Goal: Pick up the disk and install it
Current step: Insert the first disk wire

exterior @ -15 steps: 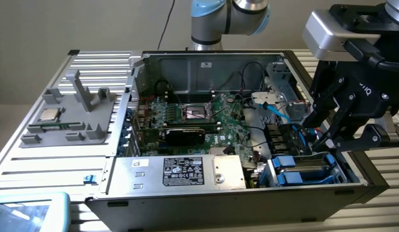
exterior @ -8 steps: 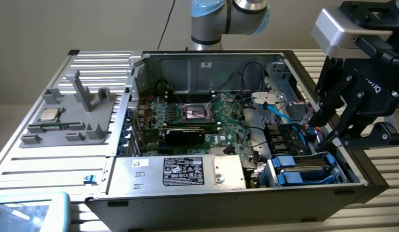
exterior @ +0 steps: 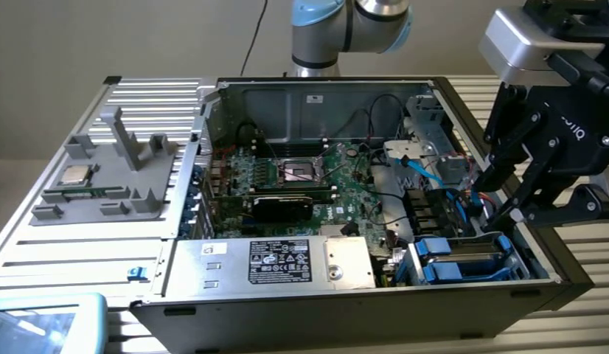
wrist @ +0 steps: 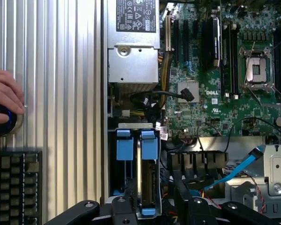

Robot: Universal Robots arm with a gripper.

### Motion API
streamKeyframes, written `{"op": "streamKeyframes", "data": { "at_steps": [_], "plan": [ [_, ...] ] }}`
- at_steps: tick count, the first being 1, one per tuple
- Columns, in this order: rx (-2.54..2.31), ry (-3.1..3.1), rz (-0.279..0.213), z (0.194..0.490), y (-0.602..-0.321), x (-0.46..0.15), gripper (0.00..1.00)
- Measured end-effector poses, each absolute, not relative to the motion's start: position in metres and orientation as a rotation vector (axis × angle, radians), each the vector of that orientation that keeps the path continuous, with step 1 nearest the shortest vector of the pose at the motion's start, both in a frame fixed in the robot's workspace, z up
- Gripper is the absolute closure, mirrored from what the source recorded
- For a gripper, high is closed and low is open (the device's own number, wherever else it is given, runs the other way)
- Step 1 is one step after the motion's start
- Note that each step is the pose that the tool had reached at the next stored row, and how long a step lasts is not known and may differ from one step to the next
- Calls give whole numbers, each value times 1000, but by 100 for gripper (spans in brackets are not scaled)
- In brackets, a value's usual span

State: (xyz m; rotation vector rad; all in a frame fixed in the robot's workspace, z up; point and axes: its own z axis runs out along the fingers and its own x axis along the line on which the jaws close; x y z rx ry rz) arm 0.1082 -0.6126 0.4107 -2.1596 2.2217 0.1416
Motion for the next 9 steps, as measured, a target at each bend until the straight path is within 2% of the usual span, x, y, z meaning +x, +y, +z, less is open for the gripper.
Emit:
{"op": "streamKeyframes", "data": {
  "at_steps": [9],
  "plan": [
    [-2160,2222,142,411,-613,108,55]
  ]
}}
